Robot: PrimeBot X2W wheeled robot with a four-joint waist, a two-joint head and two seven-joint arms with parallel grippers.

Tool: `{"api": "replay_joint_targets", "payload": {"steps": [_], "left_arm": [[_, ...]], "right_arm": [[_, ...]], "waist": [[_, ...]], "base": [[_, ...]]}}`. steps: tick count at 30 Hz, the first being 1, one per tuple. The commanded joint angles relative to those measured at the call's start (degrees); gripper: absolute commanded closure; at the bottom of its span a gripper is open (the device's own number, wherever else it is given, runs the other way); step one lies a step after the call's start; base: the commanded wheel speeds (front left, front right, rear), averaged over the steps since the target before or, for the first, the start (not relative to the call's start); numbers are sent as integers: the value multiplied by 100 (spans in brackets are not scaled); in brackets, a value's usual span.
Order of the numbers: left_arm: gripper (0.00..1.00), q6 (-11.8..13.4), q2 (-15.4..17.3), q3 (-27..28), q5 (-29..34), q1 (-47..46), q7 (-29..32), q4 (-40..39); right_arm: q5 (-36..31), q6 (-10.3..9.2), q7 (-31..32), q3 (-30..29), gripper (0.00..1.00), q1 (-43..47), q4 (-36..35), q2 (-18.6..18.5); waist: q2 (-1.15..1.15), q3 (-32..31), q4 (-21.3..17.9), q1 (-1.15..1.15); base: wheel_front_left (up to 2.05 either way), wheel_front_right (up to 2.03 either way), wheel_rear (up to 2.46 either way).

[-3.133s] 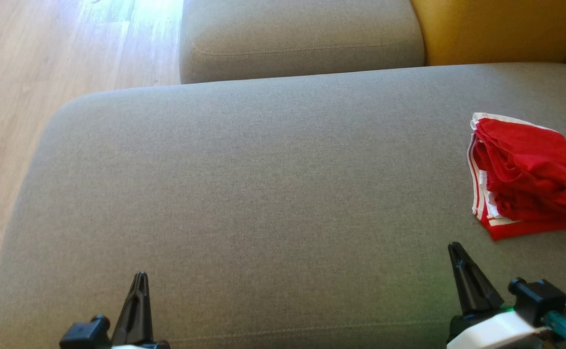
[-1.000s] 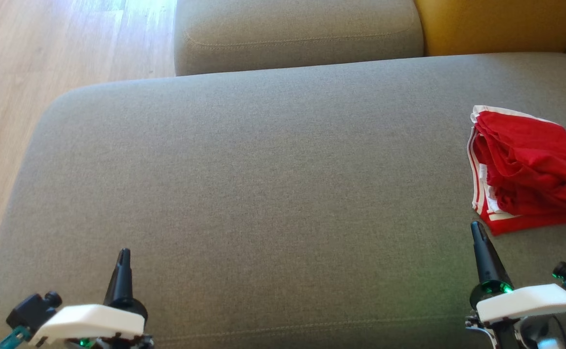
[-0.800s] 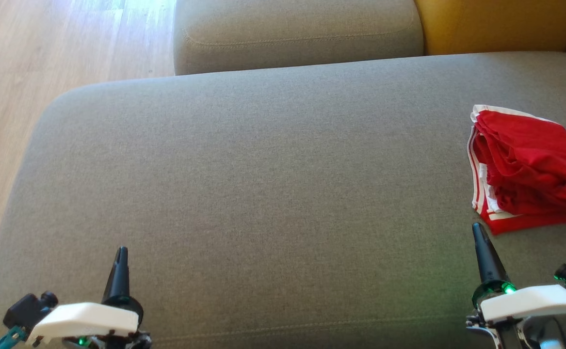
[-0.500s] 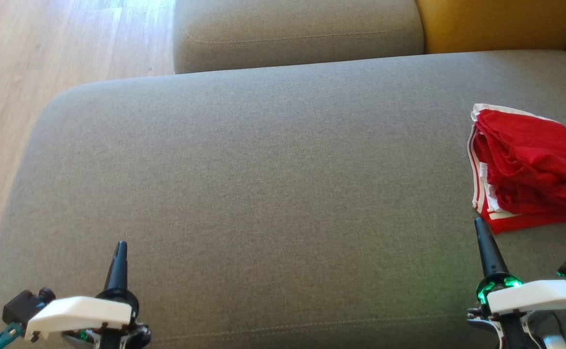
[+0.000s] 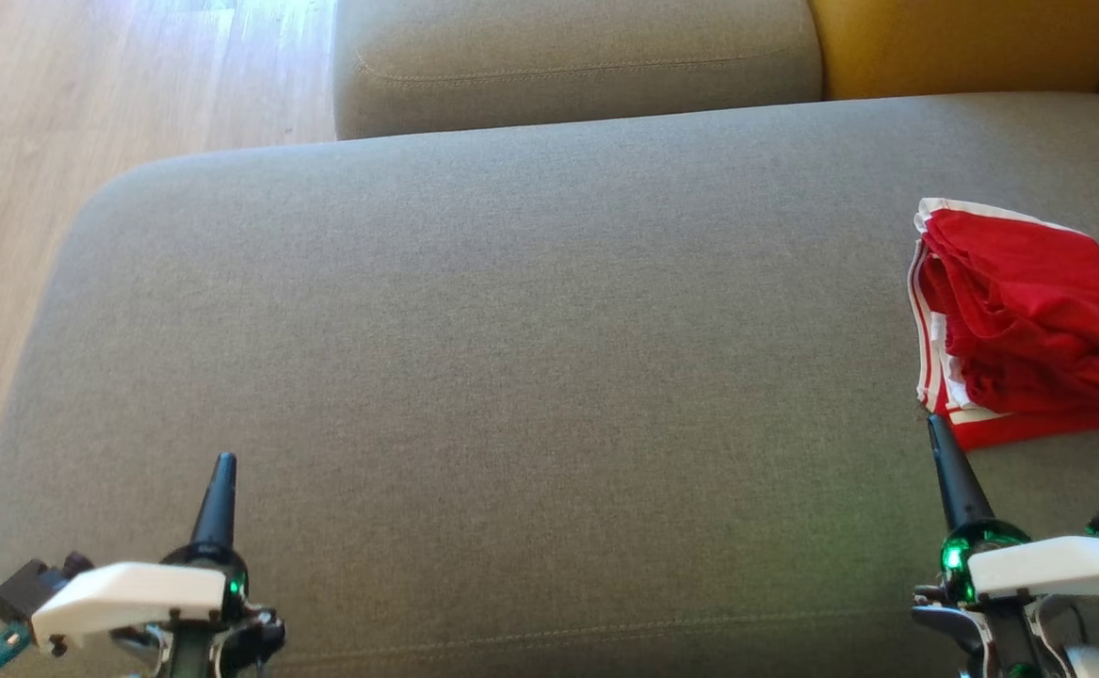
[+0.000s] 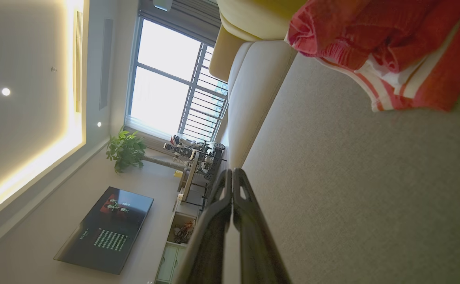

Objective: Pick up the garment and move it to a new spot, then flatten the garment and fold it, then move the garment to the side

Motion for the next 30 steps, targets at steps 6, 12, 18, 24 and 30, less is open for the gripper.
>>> {"api": "replay_joint_targets", "payload": {"steps": [6,12,18,24,30], "left_arm": [[100,-120,107,260,-523,-448,130,-100],[100,-165,106,330,-914,-541,234,-40],[100,-211,104,400,-1304,-635,339,21],[100,-249,102,459,-1629,-712,426,71],[100,-286,98,521,-1943,-789,514,120]], "right_arm": [[555,-1,141,33,100,-404,-122,-107],[961,-1,244,9,100,-464,-84,-106],[1366,-1,346,-16,100,-525,-47,-105],[1703,-1,432,-37,100,-575,-15,-104],[2030,-1,518,-60,100,-624,16,-101]], "waist": [[0,15,-5,0],[0,29,-9,0],[0,43,-13,0],[0,55,-17,0],[0,66,-21,0]], "base": [[0,0,0],[0,0,0],[0,0,0],[0,0,0],[0,0,0]]}}
